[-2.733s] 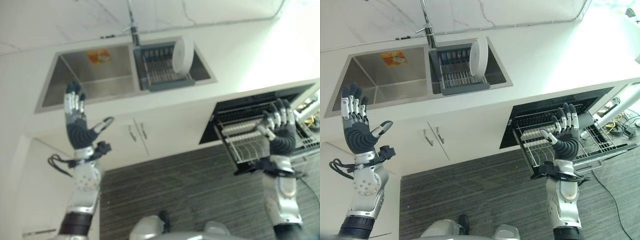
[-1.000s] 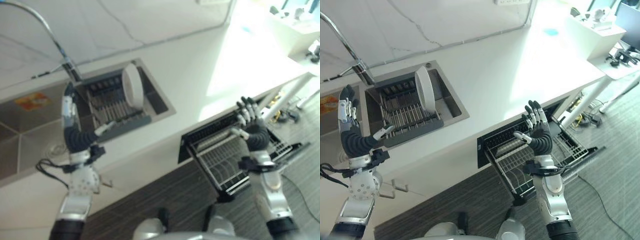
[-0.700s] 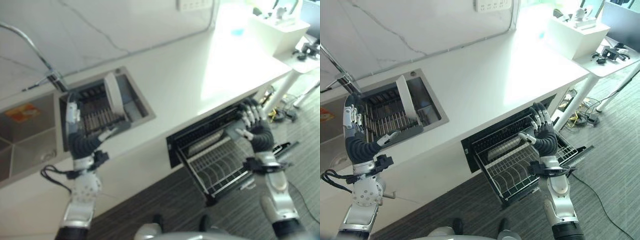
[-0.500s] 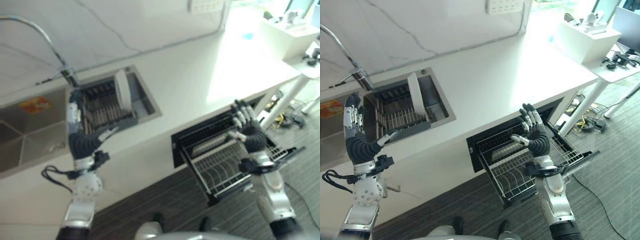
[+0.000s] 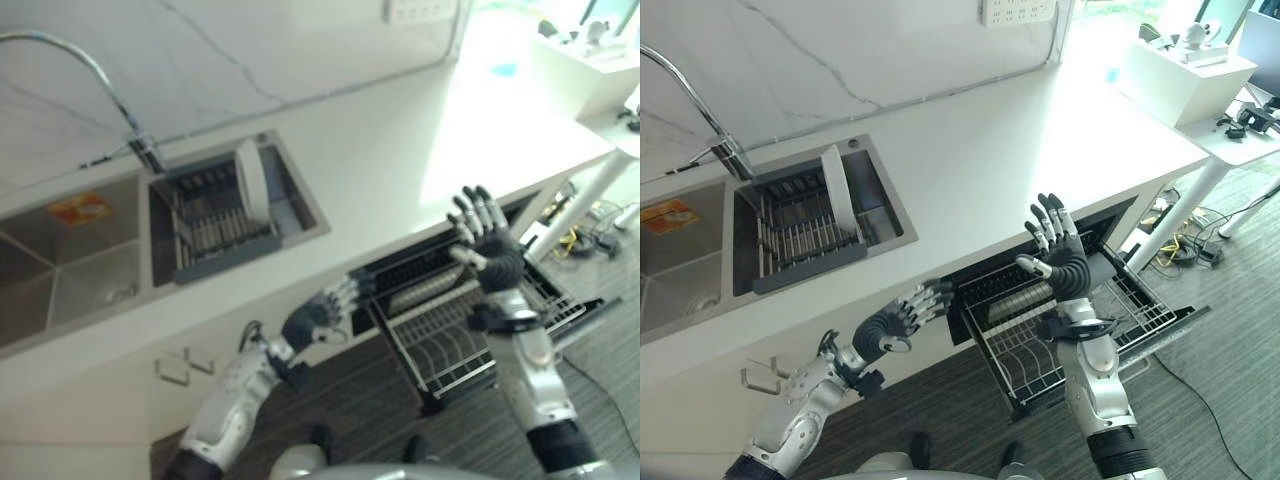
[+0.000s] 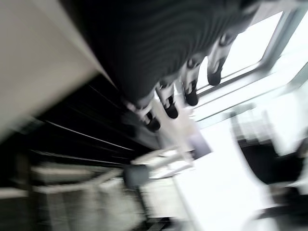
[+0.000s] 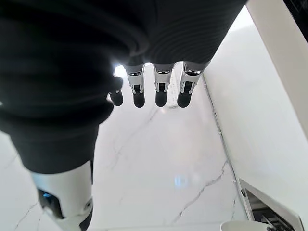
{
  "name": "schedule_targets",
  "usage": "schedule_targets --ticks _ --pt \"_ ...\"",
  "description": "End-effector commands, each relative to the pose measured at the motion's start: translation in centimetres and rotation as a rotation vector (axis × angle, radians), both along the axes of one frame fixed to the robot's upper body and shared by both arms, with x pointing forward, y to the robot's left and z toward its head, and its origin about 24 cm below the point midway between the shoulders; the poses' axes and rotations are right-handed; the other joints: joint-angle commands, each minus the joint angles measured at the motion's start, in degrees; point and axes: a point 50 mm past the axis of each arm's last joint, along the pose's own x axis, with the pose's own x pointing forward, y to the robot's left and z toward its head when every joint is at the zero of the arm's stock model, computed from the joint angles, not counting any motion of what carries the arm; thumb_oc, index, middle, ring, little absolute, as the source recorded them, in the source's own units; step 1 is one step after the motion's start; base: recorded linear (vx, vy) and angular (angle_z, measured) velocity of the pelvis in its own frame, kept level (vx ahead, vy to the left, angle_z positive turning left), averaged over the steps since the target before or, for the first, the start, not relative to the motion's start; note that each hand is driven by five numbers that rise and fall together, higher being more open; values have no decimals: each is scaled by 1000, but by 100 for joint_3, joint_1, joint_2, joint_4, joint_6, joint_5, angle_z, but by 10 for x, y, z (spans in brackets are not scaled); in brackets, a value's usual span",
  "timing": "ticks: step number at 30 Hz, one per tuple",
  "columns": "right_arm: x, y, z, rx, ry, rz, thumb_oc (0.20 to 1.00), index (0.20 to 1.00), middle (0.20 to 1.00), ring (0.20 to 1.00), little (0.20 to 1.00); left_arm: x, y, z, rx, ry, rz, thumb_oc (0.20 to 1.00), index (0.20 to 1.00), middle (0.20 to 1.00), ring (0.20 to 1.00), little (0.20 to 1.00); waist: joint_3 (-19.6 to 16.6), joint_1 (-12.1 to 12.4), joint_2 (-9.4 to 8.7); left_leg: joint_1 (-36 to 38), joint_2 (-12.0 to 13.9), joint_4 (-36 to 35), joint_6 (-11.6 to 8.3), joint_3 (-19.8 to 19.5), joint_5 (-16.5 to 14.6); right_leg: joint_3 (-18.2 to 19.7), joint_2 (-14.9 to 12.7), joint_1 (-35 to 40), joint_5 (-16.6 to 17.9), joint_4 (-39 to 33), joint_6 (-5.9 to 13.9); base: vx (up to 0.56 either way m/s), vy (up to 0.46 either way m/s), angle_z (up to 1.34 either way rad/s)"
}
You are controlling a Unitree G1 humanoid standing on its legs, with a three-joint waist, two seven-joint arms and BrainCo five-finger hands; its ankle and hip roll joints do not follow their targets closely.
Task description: Place the dishes in the dishwasher.
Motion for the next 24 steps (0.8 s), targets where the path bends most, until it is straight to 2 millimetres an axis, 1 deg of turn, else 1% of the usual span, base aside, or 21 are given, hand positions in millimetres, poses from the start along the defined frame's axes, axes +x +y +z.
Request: schedule_targets --ticks 1,2,3,4,5,6,7,8,9,11,12,15,20,23,24 --pt "3 -1 36 41 -209 74 1000 1000 1000 1000 1000 1 7 -8 276 -181 55 1000 1000 1000 1000 1000 -103 75 -43 -65 6 4 66 150 -347 112 -207 263 -889 599 268 0 0 0" --pt "2 -2 40 33 -235 83 1000 1000 1000 1000 1000 -2 9 -15 368 -210 45 1000 1000 1000 1000 1000 -116 79 -44 -93 9 4 65 149 -328 104 -202 249 -865 582 263 14 37 2" --pt "6 3 49 47 -280 119 1000 1000 1000 1000 1000 -6 17 -36 480 -169 66 1000 1000 1000 1000 1000 -116 113 -55 -115 14 4 53 156 -315 89 -204 261 -862 562 264 7 73 6" --pt "12 14 57 48 -297 153 1000 1000 1000 1000 1000 -14 25 -64 566 -60 118 1000 1000 1000 1000 1000 -109 169 -48 -137 6 4 42 121 -296 72 -201 283 -862 536 250 20 94 9" --pt "18 24 62 47 -309 177 1000 1000 1000 1000 1000 -24 32 -86 623 40 170 1000 1000 1000 1000 1000 -112 210 -55 -151 6 4 31 106 -280 43 -206 305 -859 515 244 37 96 11" --pt "24 37 70 37 -318 205 1000 1000 1000 1000 1000 -42 45 -112 676 205 275 1000 1000 1000 1000 1000 -97 280 -71 -146 -1 4 12 74 -270 -2 -214 353 -876 503 243 47 74 16" --pt "27 47 77 26 -325 224 1000 1000 1000 1000 1000 -55 56 -127 747 315 330 1000 1000 1000 1000 1000 -116 357 -76 -198 -3 4 11 32 -237 -69 -218 358 -855 472 236 65 59 26" --pt "32 57 84 16 -323 240 1000 1000 1000 1000 1000 -70 63 -138 829 378 317 1000 1000 1000 1000 1000 -124 447 -98 -226 -3 4 0 4 -217 -138 -231 381 -851 457 239 56 51 41" --pt "35 65 90 14 -320 251 1000 1000 1000 1000 1000 -78 66 -144 868 437 320 1000 1000 1000 1000 1000 -117 522 -106 -245 -2 4 -6 -10 -199 -199 -242 409 -852 450 240 62 52 43" --pt "41 78 97 12 -301 270 1000 1000 1000 1000 1000 -90 72 -151 886 525 374 1000 1000 1000 1000 1000 -102 650 -109 -265 -12 4 -12 -40 -186 -288 -260 465 -875 447 241 43 56 32" --pt "43 80 99 10 -297 270 1000 1000 1000 1000 1000 -93 73 -152 889 540 383 1000 1000 1000 1000 1000 -100 684 -110 -275 -17 4 -10 -56 -182 -313 -265 476 -877 444 243 37 58 16" --pt "53 91 102 -15 -239 254 1000 1000 1000 1000 1000 -107 81 -157 907 630 439 1000 1000 1000 1000 1000 -94 927 -127 -333 -41 4 0 -139 -147 -486 -299 546 -886 441 246 64 66 16" --pt "70 90 105 58 -155 167 1000 1000 1000 1000 1000 -124 86 -161 917 714 472 1000 1000 1000 1000 1000 -78 1199 -178 -396 -85 4 22 -263 -107 -671 -323 631 -905 452 250 77 42 15" --pt "79 84 111 49 -165 98 1000 1000 1000 1000 1000 -132 89 -162 934 734 471 1000 1000 1000 1000 1000 -52 1324 -185 -429 -111 4 39 -323 -84 -750 -338 646 -917 486 257 70 53 20" --pt "82 79 116 43 -175 63 1000 1000 1000 1000 1000 -134 90 -162 939 744 473 1000 1000 1000 1000 1000 -44 1372 -186 -448 -123 4 43 -361 -73 -774 -342 655 -920 489 261 53 48 10"
